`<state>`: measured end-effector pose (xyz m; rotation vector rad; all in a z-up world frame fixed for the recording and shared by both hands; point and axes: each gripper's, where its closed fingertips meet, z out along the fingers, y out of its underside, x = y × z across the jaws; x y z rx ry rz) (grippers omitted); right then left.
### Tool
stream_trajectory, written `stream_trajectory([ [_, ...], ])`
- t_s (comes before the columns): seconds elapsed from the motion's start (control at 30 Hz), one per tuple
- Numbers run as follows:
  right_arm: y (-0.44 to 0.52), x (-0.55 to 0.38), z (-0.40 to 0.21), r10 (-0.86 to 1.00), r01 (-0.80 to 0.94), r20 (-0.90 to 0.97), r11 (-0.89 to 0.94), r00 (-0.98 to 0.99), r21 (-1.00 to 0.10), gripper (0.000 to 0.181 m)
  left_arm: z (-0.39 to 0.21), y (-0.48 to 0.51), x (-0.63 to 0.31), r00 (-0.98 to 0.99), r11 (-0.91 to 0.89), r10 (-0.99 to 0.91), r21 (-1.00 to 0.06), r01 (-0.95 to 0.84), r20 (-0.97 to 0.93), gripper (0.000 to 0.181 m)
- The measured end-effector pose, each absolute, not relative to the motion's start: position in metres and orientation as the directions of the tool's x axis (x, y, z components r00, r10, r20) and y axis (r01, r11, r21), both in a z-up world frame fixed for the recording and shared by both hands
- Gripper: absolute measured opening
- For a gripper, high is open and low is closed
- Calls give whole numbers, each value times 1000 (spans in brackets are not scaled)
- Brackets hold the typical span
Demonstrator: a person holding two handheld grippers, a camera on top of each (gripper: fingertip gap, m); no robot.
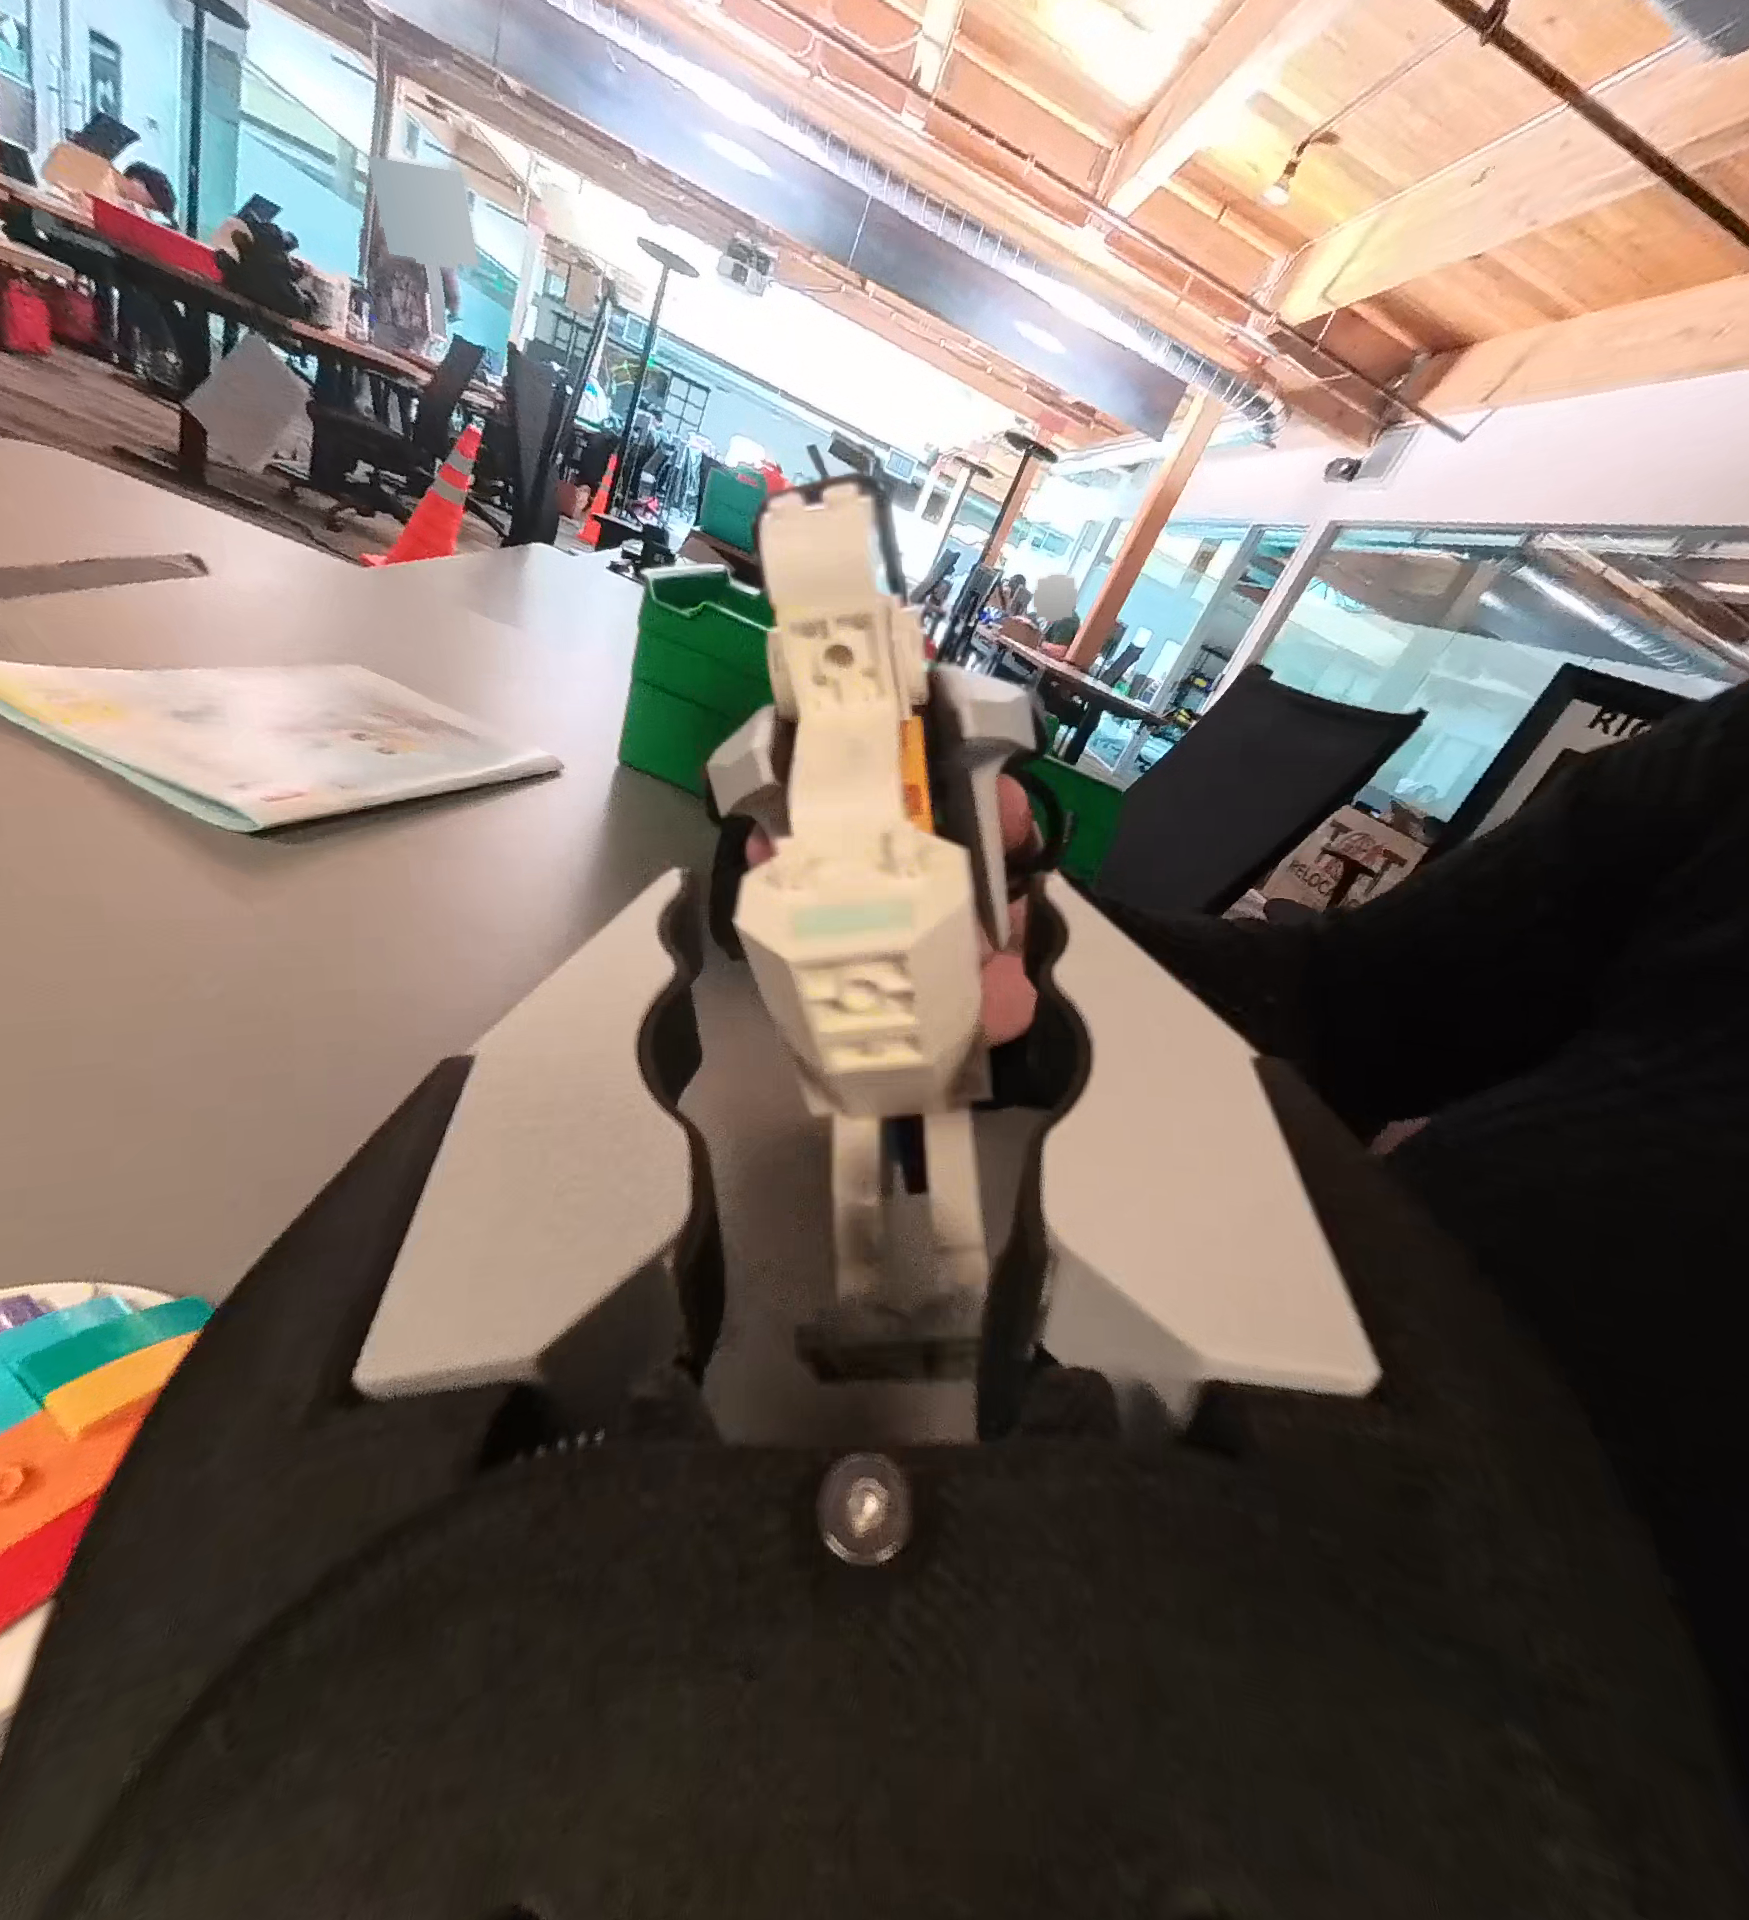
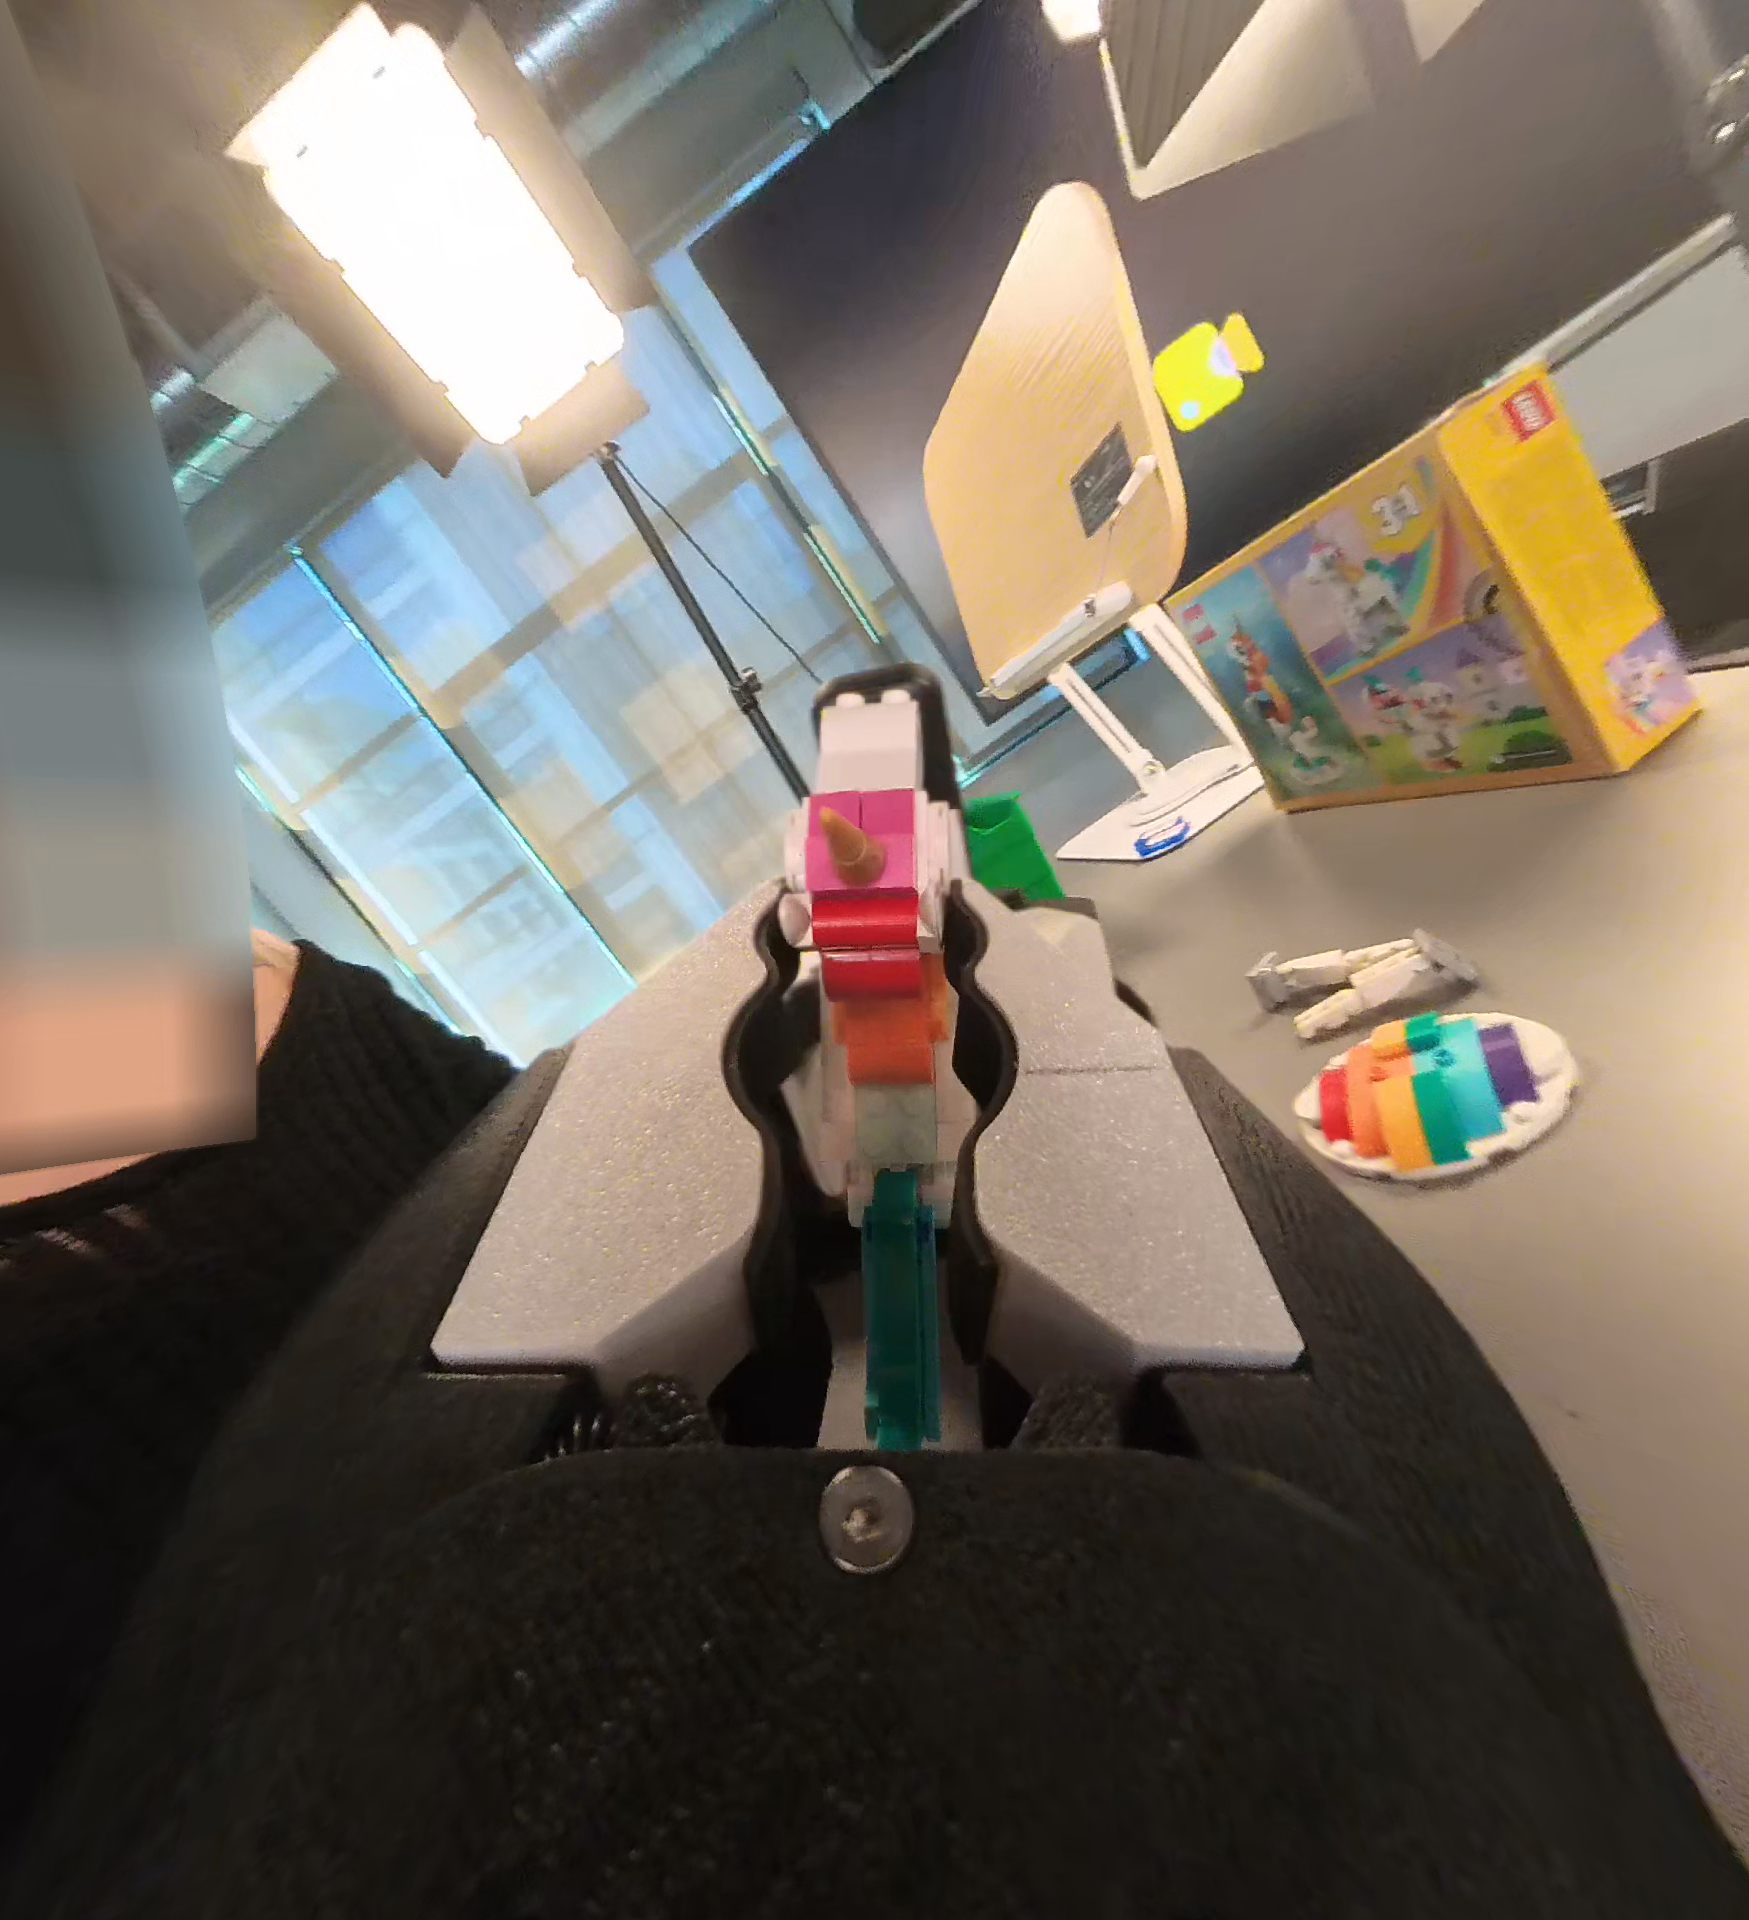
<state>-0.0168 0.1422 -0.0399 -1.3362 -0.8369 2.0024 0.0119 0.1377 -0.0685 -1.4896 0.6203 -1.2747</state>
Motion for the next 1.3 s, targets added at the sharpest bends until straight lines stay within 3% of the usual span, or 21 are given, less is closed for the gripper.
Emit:
stream_trajectory([
  [0.17,138,-21,-42,761,-118,-563,-622,-324,-774,27,-68,132,15,223,-382,-871,-889,251,438,39],
  [0.3,141,-23,-45,785,-125,-551,-600,-282,-790,28,-65,134,11,169,-445,-849,-849,283,501,39],
  [0.4,145,-20,-38,809,-162,-525,-574,-264,-803,51,-60,141,2,154,-467,-823,-807,362,546,38],
  [0.47,151,-15,-34,845,-197,-486,-527,-224,-826,52,-48,142,-10,66,-495,-809,-738,458,584,38],
  [0.6,155,-6,-22,916,-251,-369,-399,-160,-882,53,-22,135,-37,-171,-550,-798,-582,599,578,38],
  [0.73,144,-4,-13,977,-261,-189,-208,-96,-943,63,-14,133,-48,-233,-548,-804,-531,647,547,38],
  [0.9,129,-27,-38,975,9,207,207,82,-978,90,-19,146,-53,-82,-443,-824,-547,711,560,38],
  [0.97,129,-35,-52,924,149,358,338,136,-929,85,-20,150,-55,-5,-389,-828,-568,725,561,38],
  [1.07,133,-39,-68,833,317,526,460,169,-830,65,-24,154,-53,73,-348,-822,-599,721,565,39],
  [1.17,136,-38,-71,788,367,591,506,169,-780,45,-31,157,-47,114,-354,-808,-631,690,578,39],
  [1.3,146,-29,-68,786,384,590,495,186,-779,38,-35,159,-45,120,-380,-792,-636,672,599,39],
])
